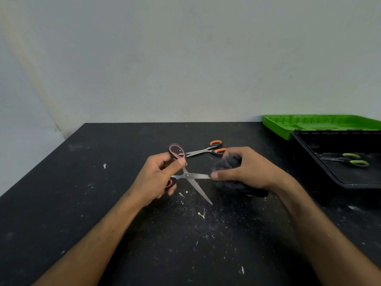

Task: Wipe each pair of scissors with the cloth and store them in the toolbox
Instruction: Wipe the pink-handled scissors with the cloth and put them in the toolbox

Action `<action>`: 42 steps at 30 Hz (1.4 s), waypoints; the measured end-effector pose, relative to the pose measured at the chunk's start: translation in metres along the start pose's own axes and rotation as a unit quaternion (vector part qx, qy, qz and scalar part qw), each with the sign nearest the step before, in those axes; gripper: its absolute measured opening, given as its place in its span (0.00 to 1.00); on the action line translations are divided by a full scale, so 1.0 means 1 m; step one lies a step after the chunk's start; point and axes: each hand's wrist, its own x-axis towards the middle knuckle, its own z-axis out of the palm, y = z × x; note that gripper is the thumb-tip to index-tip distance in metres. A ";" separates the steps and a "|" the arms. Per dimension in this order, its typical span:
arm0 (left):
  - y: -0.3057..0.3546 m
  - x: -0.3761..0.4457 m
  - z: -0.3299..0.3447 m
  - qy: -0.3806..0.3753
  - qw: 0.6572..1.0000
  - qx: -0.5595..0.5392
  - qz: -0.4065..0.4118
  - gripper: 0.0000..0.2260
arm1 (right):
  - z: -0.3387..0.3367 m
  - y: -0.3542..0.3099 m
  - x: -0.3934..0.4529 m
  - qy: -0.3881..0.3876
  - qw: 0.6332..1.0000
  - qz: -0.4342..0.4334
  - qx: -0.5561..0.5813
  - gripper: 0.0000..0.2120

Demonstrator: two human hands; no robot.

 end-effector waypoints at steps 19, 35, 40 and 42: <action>0.000 0.000 0.025 0.023 0.964 -0.252 -0.083 0.11 | 0.062 -0.010 -0.003 -0.029 0.951 -0.009 0.306 0.19; 0.004 -0.008 0.022 -0.062 0.989 -0.104 -0.085 0.08 | 0.043 -0.017 -0.004 0.222 0.948 -0.223 -0.040 0.11; 0.004 -0.009 0.017 -0.089 0.993 -0.028 -0.067 0.07 | 0.046 -0.005 0.004 0.167 0.940 -0.254 -0.156 0.13; 0.005 -0.010 0.016 -0.090 0.993 -0.008 -0.070 0.07 | 0.035 0.000 0.010 0.198 0.937 -0.233 -0.170 0.11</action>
